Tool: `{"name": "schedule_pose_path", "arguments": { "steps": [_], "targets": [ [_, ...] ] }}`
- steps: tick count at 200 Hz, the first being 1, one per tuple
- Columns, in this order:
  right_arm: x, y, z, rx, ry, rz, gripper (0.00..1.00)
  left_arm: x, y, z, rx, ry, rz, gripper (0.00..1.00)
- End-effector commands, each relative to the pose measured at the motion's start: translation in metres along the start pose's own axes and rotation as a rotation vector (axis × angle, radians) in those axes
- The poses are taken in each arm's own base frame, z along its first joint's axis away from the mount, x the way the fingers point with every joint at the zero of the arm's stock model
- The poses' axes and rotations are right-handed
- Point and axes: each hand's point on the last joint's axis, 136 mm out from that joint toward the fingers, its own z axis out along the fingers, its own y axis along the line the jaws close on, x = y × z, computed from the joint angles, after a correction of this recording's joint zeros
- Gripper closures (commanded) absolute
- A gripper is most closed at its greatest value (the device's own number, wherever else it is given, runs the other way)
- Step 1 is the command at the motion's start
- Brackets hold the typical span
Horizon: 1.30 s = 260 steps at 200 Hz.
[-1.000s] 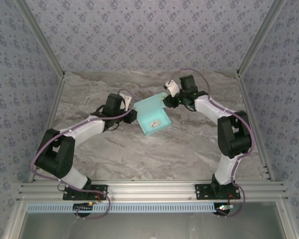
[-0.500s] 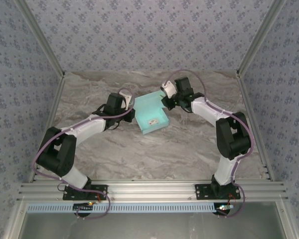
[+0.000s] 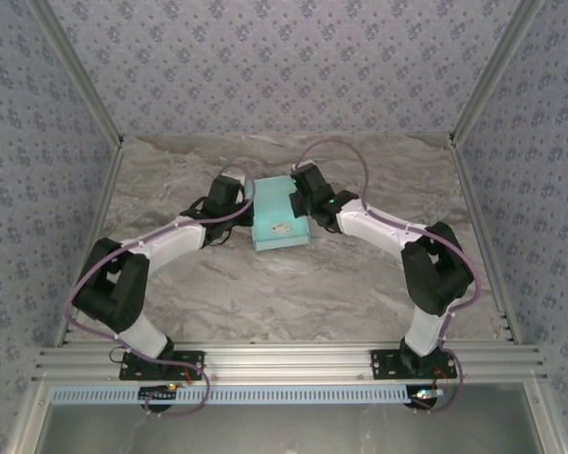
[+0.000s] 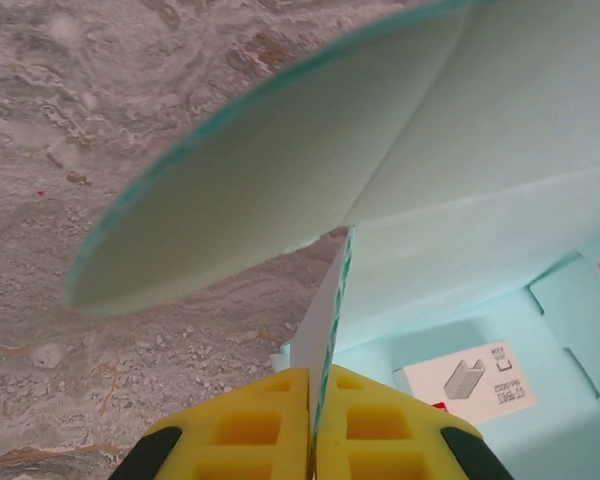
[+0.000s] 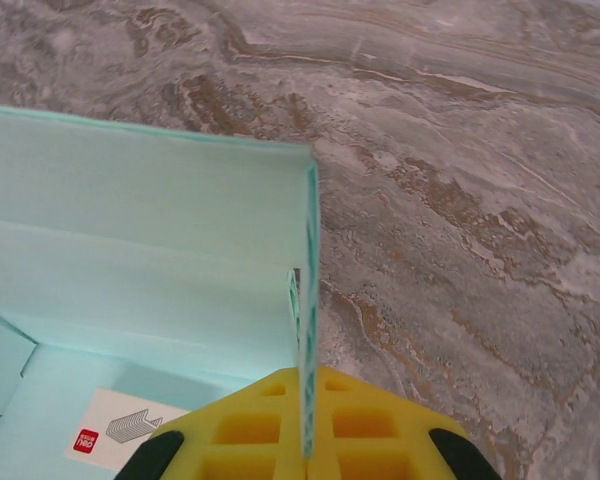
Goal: Fold the paper box
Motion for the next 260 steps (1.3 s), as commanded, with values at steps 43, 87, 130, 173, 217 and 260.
{"name": "schedule_pose_path", "arguments": {
  "steps": [43, 87, 130, 173, 217, 260],
  "targets": [
    [0.01, -0.016, -0.008, 0.159, -0.071, 0.199, 0.94, -0.031, -0.006, -0.005, -0.073, -0.169, -0.18, 0.98],
    [0.019, -0.015, -0.008, 0.139, -0.075, 0.244, 0.94, -0.026, -0.011, -0.007, -0.109, -0.221, -0.209, 1.0],
    [0.026, -0.014, -0.012, 0.128, -0.095, 0.296, 0.94, -0.01, -0.012, -0.007, -0.138, -0.252, -0.22, 1.0],
    [0.035, -0.011, -0.014, 0.106, -0.114, 0.366, 0.93, 0.003, -0.012, -0.011, -0.146, -0.275, -0.21, 1.0],
    [0.046, -0.005, -0.019, 0.095, -0.149, 0.403, 0.92, 0.02, -0.005, -0.015, -0.146, -0.29, -0.201, 1.0],
    [0.059, 0.0, -0.026, 0.091, -0.183, 0.403, 0.92, 0.036, 0.003, -0.018, -0.145, -0.295, -0.176, 1.0]
  ]
}}
